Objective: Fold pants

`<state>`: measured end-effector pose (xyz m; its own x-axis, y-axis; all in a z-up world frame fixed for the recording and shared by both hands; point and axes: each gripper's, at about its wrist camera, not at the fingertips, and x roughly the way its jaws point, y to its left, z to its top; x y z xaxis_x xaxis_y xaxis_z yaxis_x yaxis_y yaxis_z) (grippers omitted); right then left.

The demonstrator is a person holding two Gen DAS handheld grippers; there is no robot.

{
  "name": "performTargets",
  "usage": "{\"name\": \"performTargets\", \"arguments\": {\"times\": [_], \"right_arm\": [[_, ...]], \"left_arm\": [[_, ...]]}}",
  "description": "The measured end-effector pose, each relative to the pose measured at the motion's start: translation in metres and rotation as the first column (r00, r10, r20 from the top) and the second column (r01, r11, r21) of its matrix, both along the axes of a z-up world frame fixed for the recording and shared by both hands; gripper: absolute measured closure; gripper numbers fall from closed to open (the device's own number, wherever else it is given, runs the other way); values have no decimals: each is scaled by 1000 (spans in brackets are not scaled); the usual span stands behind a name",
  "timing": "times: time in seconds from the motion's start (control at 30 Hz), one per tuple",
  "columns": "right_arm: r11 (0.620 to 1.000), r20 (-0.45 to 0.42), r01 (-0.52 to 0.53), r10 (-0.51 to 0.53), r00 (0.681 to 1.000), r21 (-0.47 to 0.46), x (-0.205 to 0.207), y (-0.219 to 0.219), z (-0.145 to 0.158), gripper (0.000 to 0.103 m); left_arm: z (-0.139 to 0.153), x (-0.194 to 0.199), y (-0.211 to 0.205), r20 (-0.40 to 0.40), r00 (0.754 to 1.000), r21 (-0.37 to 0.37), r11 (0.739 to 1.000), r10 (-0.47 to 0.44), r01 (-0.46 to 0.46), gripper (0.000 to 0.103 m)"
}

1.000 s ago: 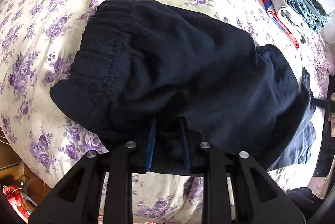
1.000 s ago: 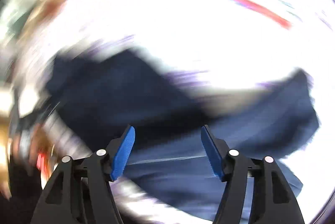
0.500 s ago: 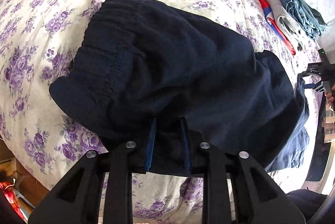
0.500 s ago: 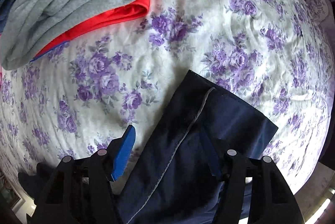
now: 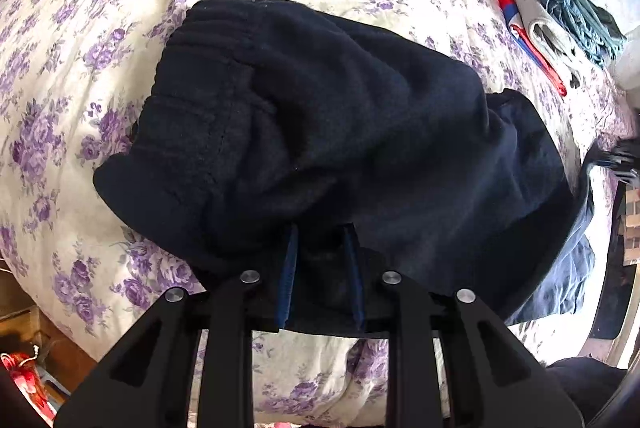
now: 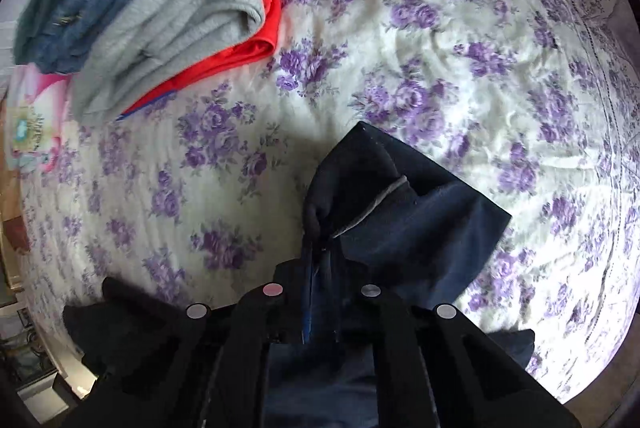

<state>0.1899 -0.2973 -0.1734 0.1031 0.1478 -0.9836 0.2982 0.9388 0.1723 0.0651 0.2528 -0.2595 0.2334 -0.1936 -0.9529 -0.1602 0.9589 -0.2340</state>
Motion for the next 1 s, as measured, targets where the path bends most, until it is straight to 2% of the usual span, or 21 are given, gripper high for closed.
{"name": "performTargets", "arguments": {"times": [0.03,0.07,0.1,0.17,0.2,0.3,0.37,0.47,0.53,0.57,0.6,0.73,0.87,1.0], "right_arm": [[1000,32,1,-1,999,15,-15,-9,12,96],[999,72,2,-5,997,40,-38,-21,27,101],[998,97,11,-16,995,54,-54,-31,38,101],[994,147,38,-53,988,99,-96,-53,56,101],[992,160,56,-74,984,110,-102,-54,70,101],[982,173,120,-145,974,146,-153,-61,63,101],[965,152,171,-203,967,201,-178,-74,43,101],[943,131,233,-269,954,239,-189,-88,14,101],[924,122,268,-309,943,271,-198,-94,7,101],[917,121,280,-324,938,283,-203,-96,3,101],[910,117,295,-340,933,291,-208,-98,-1,101],[891,111,332,-381,918,308,-227,-102,-4,101],[892,108,345,-389,915,294,-258,-96,5,101],[880,49,386,-414,909,275,-286,-93,-23,101]], "left_arm": [[5,-1,-2,-3,1000,8,1000,-7,7,80],[10,-2,-5,-6,1000,18,1000,-16,16,80],[23,-4,-12,5,999,32,999,-43,43,83],[48,-8,-29,54,993,12,995,-101,101,83],[59,-9,-38,78,988,1,991,-133,133,83],[73,-5,-76,100,969,2,974,-227,228,81],[56,5,-101,44,960,22,961,-275,275,81],[20,13,-123,-34,947,-7,948,-319,319,81],[-18,13,-135,-136,930,38,937,-340,348,81],[-32,11,-138,-146,929,60,934,-341,352,81],[-30,9,-138,-115,933,64,934,-342,350,79],[-26,8,-127,-125,939,12,946,-320,324,79],[-21,3,-121,-137,932,33,939,-336,343,80],[-23,2,-114,-147,936,6,946,-320,325,80]]}}
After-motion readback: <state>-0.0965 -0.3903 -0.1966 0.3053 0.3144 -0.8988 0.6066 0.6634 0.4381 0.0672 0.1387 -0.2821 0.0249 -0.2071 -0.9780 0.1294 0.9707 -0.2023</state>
